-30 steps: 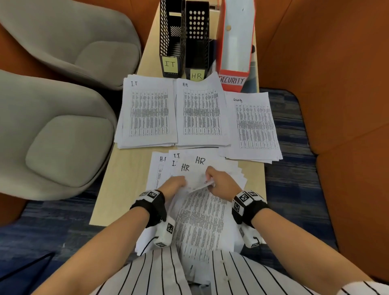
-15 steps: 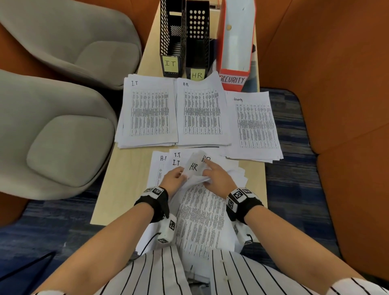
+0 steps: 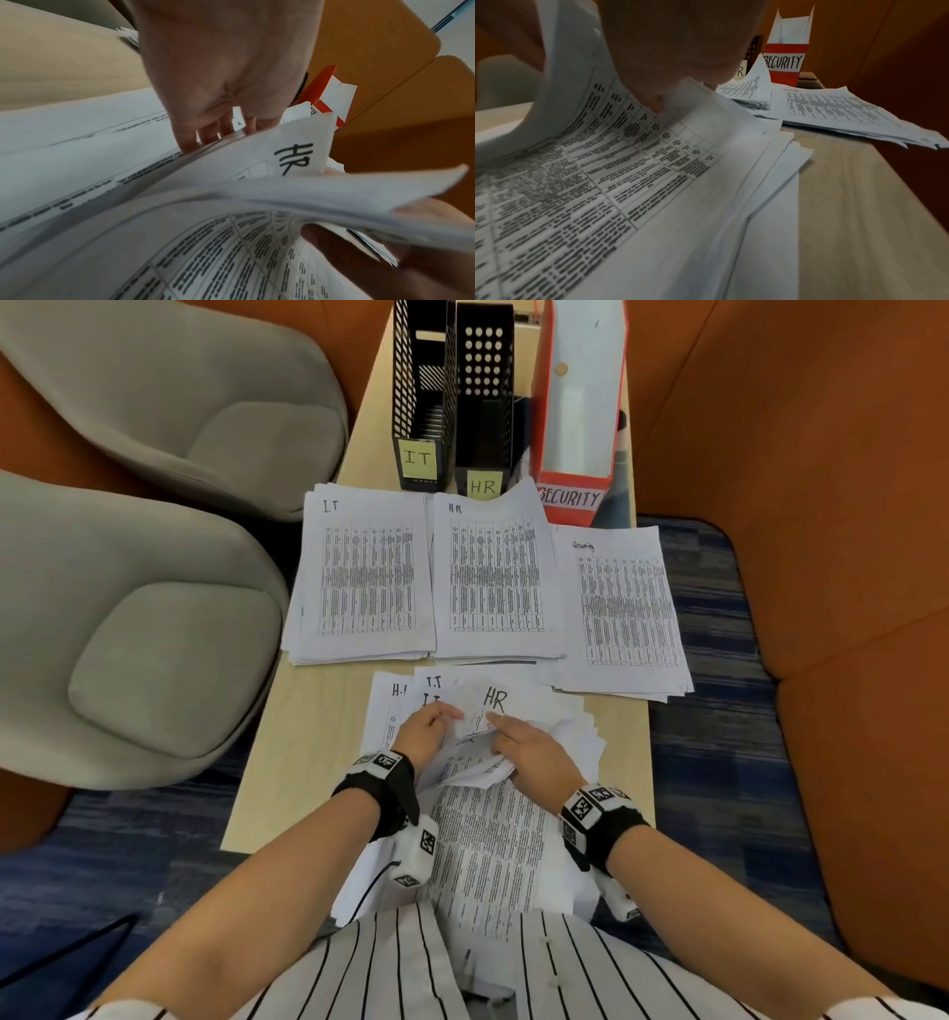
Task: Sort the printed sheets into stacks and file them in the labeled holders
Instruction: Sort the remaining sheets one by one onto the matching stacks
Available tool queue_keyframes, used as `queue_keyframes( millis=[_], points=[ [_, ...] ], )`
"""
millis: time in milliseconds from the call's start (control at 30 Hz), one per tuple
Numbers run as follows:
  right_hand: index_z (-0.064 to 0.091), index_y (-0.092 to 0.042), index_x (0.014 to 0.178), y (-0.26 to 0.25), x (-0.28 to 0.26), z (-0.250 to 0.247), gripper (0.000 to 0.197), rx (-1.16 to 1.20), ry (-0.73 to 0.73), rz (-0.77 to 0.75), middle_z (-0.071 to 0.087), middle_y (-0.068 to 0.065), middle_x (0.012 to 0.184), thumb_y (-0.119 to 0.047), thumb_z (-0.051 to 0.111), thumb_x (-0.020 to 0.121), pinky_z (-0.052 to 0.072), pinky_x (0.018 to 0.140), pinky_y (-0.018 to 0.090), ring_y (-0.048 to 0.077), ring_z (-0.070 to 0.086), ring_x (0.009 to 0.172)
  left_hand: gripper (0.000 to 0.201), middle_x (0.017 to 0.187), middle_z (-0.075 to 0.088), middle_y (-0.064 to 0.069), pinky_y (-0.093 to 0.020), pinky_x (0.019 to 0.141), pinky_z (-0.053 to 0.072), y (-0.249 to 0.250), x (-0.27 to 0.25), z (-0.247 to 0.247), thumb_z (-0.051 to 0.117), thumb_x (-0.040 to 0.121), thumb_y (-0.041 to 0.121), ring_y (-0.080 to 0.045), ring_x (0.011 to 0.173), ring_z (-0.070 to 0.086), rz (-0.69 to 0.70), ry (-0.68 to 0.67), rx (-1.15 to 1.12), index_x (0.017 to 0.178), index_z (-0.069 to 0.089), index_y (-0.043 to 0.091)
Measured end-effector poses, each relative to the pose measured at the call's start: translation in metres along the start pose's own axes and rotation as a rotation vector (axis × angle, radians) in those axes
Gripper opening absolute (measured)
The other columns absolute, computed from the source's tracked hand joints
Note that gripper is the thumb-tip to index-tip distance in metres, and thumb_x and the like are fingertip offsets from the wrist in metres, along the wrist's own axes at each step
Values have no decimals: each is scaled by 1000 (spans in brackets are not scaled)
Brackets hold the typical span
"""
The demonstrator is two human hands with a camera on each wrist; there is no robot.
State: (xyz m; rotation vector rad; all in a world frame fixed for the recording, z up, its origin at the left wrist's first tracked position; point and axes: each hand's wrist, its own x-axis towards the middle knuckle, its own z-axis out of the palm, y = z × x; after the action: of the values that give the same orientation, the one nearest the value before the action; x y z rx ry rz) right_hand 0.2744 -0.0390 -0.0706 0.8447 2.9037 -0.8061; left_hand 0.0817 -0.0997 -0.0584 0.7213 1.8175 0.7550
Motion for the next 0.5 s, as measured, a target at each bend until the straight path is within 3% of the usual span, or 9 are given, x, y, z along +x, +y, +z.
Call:
queue_keyframes(
  millis=[67, 133, 200, 233, 300, 367, 433, 500],
  points=[
    [63, -7, 101, 4, -3, 4, 39, -21, -22, -15, 38, 14, 152, 11, 69, 67, 40, 107, 45, 35, 39, 137, 25, 119, 56, -2, -30, 92, 43, 0, 4, 2, 55, 92, 14, -19, 110, 51, -30, -15, 82, 117, 56, 17],
    [64, -10, 101, 5, -3, 4, 37, -10, -39, -5, 46, 14, 146, 9, 69, 69, 37, 107, 43, 33, 42, 135, 37, 127, 52, -3, -30, 98, 40, -1, 6, 4, 60, 87, 8, -18, 117, 48, -52, -22, 112, 123, 52, 13],
    [66, -13, 98, 3, -1, -3, 28, -4, -22, 35, 67, 9, 115, -1, 69, 73, 43, 99, 42, 30, 62, 110, 39, 123, 52, -2, -22, 80, 44, -3, 4, 6, 54, 84, -3, -13, 100, 53, -72, 22, 84, 120, 54, 14],
    [64, -15, 98, 2, 0, -7, 23, -19, -15, 62, 70, 4, 101, -8, 68, 76, 43, 97, 41, 26, 64, 96, 40, 118, 53, -1, -18, 69, 41, -4, 2, 7, 50, 83, -7, -10, 91, 52, -78, 60, 69, 116, 56, 14],
    [55, -17, 103, 1, 2, -15, 25, -16, 6, 136, 67, -1, 87, -18, 64, 79, 44, 93, 39, 22, 61, 82, 42, 107, 55, 1, -15, 62, 37, -7, -1, 5, 45, 80, -12, -13, 90, 51, -58, 139, 62, 112, 57, 13],
    [44, -18, 120, 4, 5, -20, 44, 90, 51, 254, 67, -1, 85, -15, 61, 80, 46, 90, 37, 23, 61, 82, 46, 95, 53, 3, -15, 59, 38, -10, -3, 3, 42, 78, -14, -16, 85, 52, -22, 180, 53, 113, 54, 14],
    [24, -19, 145, 9, 11, -24, 76, 198, 75, 351, 70, 4, 94, -12, 60, 79, 45, 96, 36, 25, 64, 89, 51, 98, 54, 4, -11, 61, 37, -13, -5, 0, 38, 76, -17, -12, 81, 51, 21, 152, 22, 114, 54, 14],
    [11, -22, 152, 14, 18, -27, 90, 261, 51, 426, 70, 10, 100, -12, 62, 79, 50, 90, 36, 28, 66, 89, 52, 98, 57, 2, -8, 58, 34, -15, -5, 0, 32, 74, -20, -10, 76, 50, 72, 98, -2, 101, 59, 16]
  ],
)
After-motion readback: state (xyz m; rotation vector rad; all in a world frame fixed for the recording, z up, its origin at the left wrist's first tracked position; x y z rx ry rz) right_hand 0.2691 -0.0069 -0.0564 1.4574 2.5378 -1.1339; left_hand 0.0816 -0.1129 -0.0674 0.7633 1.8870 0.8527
